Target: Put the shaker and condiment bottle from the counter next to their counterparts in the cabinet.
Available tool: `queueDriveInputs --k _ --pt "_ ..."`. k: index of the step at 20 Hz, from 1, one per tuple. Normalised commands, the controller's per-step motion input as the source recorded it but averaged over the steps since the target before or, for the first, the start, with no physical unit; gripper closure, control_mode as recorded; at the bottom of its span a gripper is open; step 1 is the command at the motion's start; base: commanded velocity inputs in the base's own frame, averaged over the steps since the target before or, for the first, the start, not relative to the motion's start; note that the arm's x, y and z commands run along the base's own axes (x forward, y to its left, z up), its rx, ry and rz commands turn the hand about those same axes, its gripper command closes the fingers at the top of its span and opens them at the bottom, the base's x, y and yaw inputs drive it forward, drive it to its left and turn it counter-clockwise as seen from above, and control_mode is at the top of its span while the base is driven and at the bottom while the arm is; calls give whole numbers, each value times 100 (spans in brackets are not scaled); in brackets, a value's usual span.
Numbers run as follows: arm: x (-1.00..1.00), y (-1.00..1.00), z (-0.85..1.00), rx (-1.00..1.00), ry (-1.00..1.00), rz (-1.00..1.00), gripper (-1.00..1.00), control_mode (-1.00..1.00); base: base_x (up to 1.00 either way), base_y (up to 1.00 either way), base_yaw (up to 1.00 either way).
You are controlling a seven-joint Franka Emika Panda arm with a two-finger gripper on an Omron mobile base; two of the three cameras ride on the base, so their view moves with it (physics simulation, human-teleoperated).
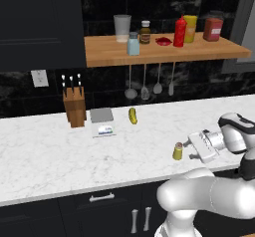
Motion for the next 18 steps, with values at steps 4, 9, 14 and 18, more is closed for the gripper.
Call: queueDriveInputs --k 4,9,14,18 --pt "9 0 -8 1 3 0 -100 -100 0 0 0" --pt "9 0 -7 2 4 0 -100 -100 0 0 0" --pt "4 0 -3 3 3 0 -100 -100 0 0 0" --pt "9 0 -4 3 4 0 -100 -100 0 0 0"
